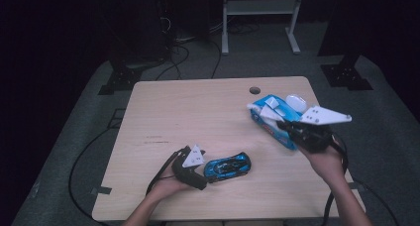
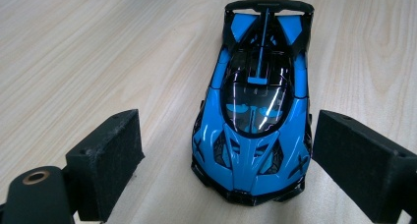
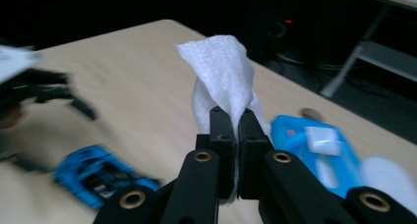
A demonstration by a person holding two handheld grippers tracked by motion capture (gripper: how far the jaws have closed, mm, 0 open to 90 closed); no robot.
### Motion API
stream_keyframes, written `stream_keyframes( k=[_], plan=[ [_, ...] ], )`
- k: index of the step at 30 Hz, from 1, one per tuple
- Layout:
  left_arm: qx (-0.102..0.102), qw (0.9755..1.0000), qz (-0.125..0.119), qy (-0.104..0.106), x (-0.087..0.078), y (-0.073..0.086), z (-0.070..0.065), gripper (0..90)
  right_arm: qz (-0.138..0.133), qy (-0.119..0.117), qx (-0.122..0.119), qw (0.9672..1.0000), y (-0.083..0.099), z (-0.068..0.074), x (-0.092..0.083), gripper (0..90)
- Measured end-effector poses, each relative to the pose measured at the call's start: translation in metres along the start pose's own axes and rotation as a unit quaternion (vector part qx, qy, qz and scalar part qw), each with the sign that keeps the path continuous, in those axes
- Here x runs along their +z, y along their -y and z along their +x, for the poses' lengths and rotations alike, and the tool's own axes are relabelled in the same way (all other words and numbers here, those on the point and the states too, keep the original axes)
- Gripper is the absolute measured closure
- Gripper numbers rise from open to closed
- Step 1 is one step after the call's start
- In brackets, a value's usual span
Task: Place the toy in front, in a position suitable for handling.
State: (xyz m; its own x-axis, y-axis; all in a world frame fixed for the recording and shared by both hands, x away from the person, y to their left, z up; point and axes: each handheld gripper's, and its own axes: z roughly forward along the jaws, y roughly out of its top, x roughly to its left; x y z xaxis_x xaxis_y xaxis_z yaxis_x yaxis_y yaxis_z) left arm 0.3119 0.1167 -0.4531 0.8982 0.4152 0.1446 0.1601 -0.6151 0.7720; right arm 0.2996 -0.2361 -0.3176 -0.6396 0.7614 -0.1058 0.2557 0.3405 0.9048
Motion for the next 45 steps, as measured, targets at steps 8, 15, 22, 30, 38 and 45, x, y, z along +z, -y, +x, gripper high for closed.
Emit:
stream_keyframes(
  k=[8,15,22,30,38,45],
  plan=[
    [0.002,0.9999,0.000,0.014,0.001,-0.001,-0.002,13.3,0.018,-0.124,0.017,0.9920,0.020,0.047,-0.006,87.3],
    [0.005,0.9998,0.001,0.020,0.004,-0.001,-0.002,13.8,0.095,-0.157,0.020,0.9828,0.033,0.053,0.031,86.6],
    [0.004,0.9998,-0.002,0.019,0.004,0.000,0.000,14.0,0.157,-0.161,0.014,0.9743,0.044,0.050,0.085,81.2],
    [0.007,0.9997,0.000,0.022,0.005,0.002,0.000,13.9,0.186,-0.151,0.000,0.9709,0.057,0.055,0.123,85.8],
    [0.006,0.9999,0.000,0.015,0.002,0.004,0.002,13.9,0.096,-0.157,0.007,0.9828,0.033,0.058,0.061,87.2],
    [0.009,0.9998,-0.005,0.014,0.001,0.004,0.001,13.9,0.062,-0.157,-0.005,0.9857,0.014,0.067,0.002,87.1]
  ],
)
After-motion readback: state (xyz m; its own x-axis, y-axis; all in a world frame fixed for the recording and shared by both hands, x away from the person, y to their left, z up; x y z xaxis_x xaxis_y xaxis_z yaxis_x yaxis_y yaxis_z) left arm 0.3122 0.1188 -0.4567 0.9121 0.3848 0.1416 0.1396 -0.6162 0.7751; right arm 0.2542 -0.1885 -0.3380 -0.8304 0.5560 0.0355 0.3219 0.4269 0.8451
